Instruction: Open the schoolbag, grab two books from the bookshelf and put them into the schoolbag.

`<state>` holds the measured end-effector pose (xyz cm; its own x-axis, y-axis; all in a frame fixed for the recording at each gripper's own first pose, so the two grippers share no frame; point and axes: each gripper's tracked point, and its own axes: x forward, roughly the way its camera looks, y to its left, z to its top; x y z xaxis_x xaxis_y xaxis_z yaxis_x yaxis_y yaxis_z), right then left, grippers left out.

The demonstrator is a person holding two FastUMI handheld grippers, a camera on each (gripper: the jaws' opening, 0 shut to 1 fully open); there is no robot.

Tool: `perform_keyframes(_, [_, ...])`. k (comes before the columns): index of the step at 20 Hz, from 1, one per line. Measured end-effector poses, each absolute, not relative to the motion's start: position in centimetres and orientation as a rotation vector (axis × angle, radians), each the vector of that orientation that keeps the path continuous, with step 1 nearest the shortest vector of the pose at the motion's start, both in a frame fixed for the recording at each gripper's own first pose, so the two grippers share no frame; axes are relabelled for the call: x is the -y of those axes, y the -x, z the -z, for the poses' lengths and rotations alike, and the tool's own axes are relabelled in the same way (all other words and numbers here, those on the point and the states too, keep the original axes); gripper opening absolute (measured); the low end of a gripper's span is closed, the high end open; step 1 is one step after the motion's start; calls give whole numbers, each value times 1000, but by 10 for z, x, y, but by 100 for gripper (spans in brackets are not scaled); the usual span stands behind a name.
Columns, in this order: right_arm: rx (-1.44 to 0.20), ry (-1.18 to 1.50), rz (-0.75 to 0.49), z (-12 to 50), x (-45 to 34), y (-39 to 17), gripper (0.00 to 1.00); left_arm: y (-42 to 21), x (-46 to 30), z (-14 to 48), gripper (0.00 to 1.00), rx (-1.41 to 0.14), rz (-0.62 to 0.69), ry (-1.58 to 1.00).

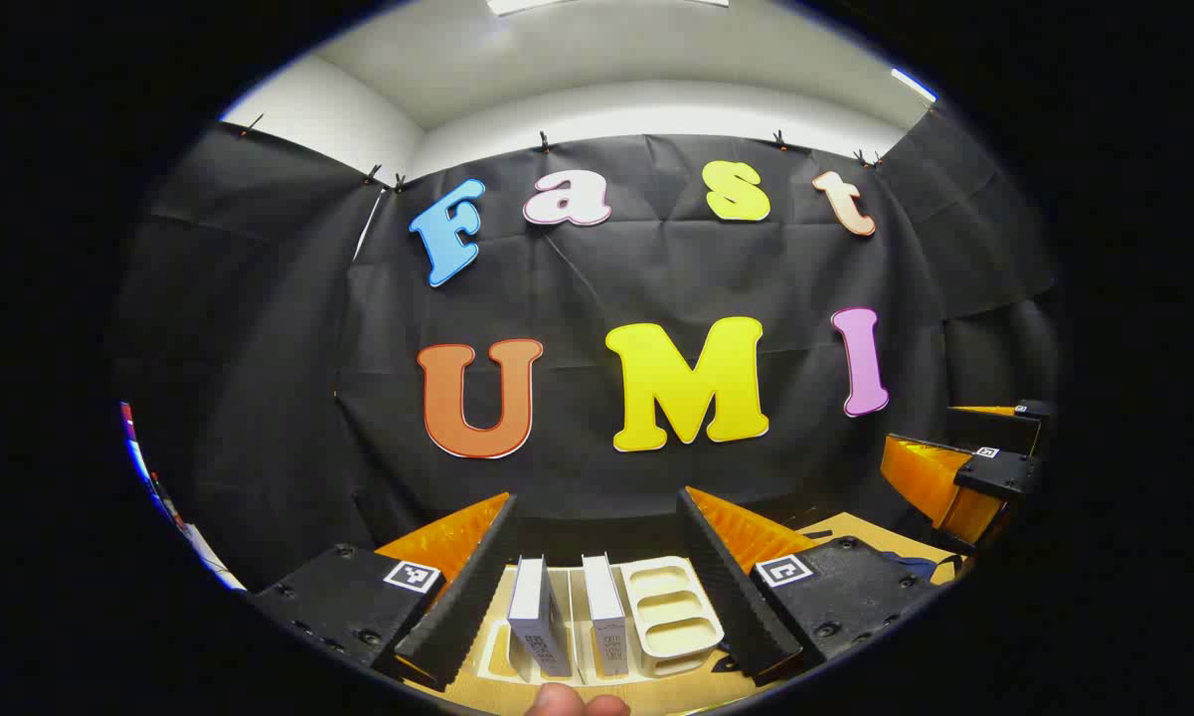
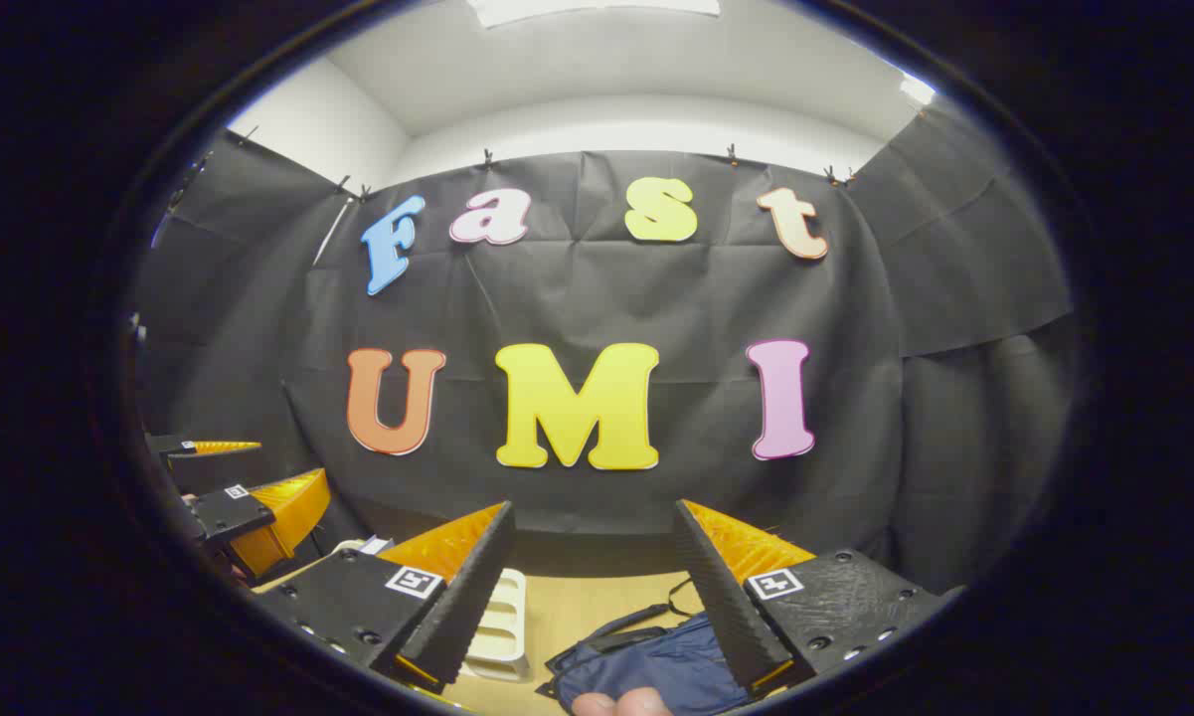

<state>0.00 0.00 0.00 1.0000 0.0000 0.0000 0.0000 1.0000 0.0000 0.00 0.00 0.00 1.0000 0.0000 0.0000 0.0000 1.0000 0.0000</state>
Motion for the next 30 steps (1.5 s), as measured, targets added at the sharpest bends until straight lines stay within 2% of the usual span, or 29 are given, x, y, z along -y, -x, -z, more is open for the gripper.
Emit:
perform_keyframes(6, [-24, 0, -2, 8, -2, -3, 97, -3, -2, 8, 99, -21, -7, 15])
perform_keyframes(7, [-25, 2, -1, 7, -2, -3, 93, -3, -2, 9, 99, -25, -7, 16])
perform_keyframes(9, [-23, 9, -2, 7, -3, -3, 97, -3, -2, 9, 99, -23, -9, 17])
perform_keyframes(19, [-42, 34, -9, 18, -3, 1, 95, -1, -1, 15, 99, -35, -15, 22])
perform_keyframes(21, [-48, 39, -12, 21, -3, 3, 97, 1, -2, 15, 99, -33, -15, 13])
perform_keyframes(27, [-91, 63, -32, 44, -2, 14, 97, 8, -1, 14, 99, -26, -17, 9])
perform_keyframes(30, [-172, 87, -46, 84, 1, 23, 95, 8, -2, 15, 99, -29, -24, 14])
